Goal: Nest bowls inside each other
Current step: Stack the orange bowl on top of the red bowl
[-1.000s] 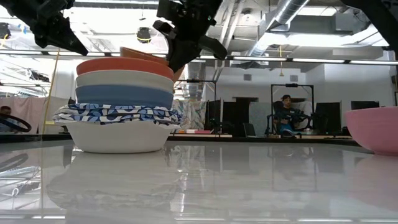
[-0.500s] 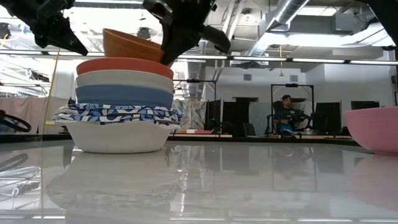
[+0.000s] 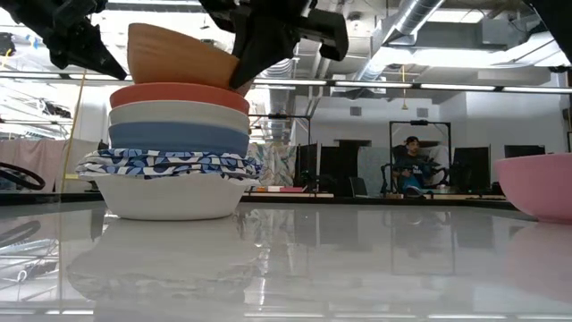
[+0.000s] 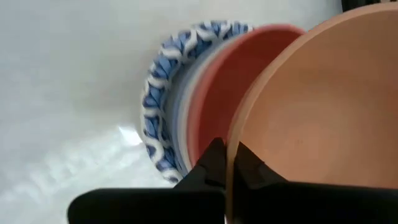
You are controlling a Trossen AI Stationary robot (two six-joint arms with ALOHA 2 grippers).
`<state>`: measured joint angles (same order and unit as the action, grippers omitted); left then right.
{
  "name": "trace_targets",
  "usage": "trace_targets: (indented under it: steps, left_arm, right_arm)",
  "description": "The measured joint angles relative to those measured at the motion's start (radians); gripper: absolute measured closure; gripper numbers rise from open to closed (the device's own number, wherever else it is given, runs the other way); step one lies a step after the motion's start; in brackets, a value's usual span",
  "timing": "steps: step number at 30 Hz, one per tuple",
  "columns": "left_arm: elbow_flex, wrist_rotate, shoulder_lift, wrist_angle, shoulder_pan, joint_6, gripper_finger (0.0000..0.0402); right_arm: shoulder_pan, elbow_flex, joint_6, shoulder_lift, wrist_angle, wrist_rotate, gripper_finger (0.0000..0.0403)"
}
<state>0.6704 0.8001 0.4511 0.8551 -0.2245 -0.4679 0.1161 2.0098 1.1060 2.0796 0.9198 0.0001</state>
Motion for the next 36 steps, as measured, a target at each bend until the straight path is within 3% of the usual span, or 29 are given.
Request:
trace_targets:
  steps: [4,16,36]
  left_arm:
    - [0.000,0.000,0.000,0.000,0.000,0.000,0.0401]
    - [0.000,0.026,0.000,0.000,0.000,0.000,0.0401]
    - [0.000,0.026,0.000,0.000,0.000,0.000,0.0401]
  right_arm:
    - [-0.026,0.000,-0.038,0.000,0.000,-0.117,0.0394]
    - [-0.080,0.000,-0.088,0.000,0.005,-0.294,0.0394]
    - [-0.079,0.000,-0.269,0.000,-0.041,-0.290,0.0336]
